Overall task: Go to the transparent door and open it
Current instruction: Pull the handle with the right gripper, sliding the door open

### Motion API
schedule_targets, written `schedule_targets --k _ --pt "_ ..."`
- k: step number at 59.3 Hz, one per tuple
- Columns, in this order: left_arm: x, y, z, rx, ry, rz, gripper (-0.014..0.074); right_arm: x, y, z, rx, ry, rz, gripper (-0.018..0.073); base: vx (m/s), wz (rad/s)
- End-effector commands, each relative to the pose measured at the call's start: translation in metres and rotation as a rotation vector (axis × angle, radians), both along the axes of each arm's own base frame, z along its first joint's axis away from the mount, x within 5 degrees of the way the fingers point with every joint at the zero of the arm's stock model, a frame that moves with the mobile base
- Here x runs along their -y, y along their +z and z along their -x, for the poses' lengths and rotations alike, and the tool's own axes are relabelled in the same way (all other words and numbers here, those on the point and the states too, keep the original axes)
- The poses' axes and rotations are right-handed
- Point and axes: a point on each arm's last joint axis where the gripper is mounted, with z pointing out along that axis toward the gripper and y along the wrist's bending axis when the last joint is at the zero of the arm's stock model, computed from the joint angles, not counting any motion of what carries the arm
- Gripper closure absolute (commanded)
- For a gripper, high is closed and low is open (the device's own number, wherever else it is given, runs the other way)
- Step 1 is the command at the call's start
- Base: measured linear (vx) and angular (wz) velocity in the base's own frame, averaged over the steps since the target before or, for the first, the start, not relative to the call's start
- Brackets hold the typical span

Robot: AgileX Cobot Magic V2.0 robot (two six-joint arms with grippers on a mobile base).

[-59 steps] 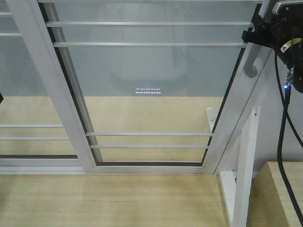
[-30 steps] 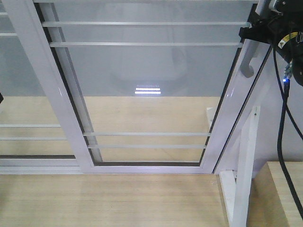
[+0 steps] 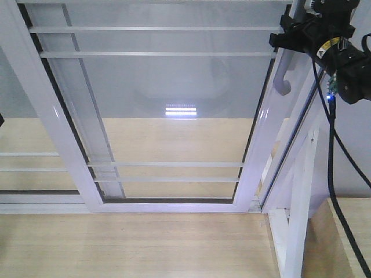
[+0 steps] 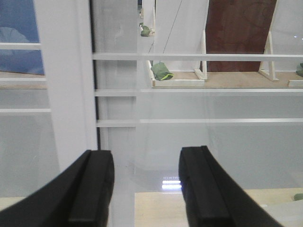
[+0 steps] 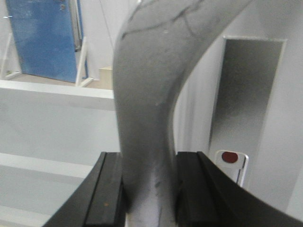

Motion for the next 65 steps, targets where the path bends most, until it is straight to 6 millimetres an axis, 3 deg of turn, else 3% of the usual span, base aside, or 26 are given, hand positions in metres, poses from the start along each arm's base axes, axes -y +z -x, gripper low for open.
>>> schedule_targets --k 1,18,36,45,65 --pt "0.002 0.020 -0.001 0.121 -0.021 0.025 0.0145 -0.042 0.047 0.011 0.224 0.155 -0.009 0.0234 0.00 0.00" --pt "0.002 0.020 -0.001 0.119 -0.021 0.025 0.0145 -0.076 0.048 0.019 0.234 0.186 -0.035 0.0137 0.00 0.00" --pt "0.002 0.018 -0.001 0.097 -0.020 -0.023 0.0145 -0.076 0.050 0.026 0.174 0.168 -0.007 0.0120 0.00 0.00" --pt "0.002 0.013 -0.007 0.074 -0.022 -0.022 0.0145 -0.069 0.052 0.055 0.145 0.167 0.001 0.0120 0.00 0.00" --pt "0.015 -0.010 -0.037 0.035 -0.133 -0.115 0.0145 -0.040 0.044 0.165 0.081 0.155 -0.004 0.0120 0.00 0.00"
